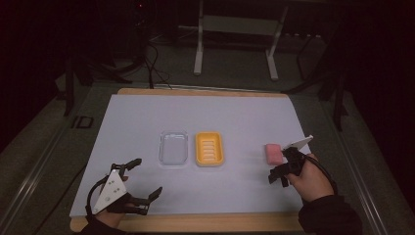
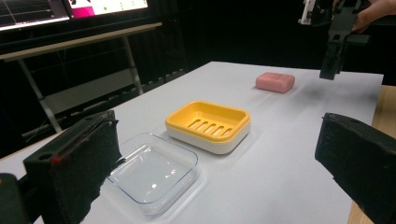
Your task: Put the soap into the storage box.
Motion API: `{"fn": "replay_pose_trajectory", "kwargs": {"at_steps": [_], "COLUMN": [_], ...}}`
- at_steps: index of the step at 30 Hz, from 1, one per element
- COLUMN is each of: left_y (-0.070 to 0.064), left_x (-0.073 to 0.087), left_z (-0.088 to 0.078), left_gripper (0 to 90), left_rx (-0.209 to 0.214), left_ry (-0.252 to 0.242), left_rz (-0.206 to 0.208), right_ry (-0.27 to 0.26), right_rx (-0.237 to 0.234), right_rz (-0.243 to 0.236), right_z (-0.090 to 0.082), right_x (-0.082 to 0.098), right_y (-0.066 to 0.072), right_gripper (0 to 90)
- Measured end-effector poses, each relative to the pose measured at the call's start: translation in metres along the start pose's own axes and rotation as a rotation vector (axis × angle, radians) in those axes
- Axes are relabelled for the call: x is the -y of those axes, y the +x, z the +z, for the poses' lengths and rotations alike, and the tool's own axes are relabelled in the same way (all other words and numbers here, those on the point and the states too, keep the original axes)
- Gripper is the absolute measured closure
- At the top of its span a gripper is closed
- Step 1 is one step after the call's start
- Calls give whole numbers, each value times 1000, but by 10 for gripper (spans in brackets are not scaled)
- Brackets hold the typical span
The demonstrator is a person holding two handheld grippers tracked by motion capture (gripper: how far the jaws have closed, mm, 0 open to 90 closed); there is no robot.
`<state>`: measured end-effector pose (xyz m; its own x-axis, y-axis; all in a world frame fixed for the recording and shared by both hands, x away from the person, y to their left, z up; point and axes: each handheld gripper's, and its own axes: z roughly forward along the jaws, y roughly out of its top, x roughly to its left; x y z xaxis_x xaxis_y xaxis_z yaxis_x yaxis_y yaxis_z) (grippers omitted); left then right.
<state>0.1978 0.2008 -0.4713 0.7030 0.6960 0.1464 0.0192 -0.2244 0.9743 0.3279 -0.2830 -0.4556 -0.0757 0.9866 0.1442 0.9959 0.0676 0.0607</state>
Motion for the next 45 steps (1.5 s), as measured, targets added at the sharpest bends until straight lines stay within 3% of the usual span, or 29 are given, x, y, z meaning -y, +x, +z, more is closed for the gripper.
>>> {"fn": "replay_pose_trajectory", "kwargs": {"at_steps": [9, 20, 33, 45], "left_y": [0, 0, 0, 0], "left_x": [0, 0, 0, 0], "left_z": [0, 0, 0, 0], "left_gripper": [6, 6, 6, 6], "left_rx": [-1, 0, 5, 8], "left_ry": [1, 0, 7, 7], "left_rz": [0, 1, 4, 2], "right_ry": [81, 107, 30, -15], "right_rx": [6, 14, 8, 20], "right_rz": [35, 50, 70, 37], "right_z": [0, 0, -12, -6], "right_x": [-9, -28, -63, -88], "right_y": [3, 4, 0, -1], "right_gripper": [239, 241, 240, 242]}}
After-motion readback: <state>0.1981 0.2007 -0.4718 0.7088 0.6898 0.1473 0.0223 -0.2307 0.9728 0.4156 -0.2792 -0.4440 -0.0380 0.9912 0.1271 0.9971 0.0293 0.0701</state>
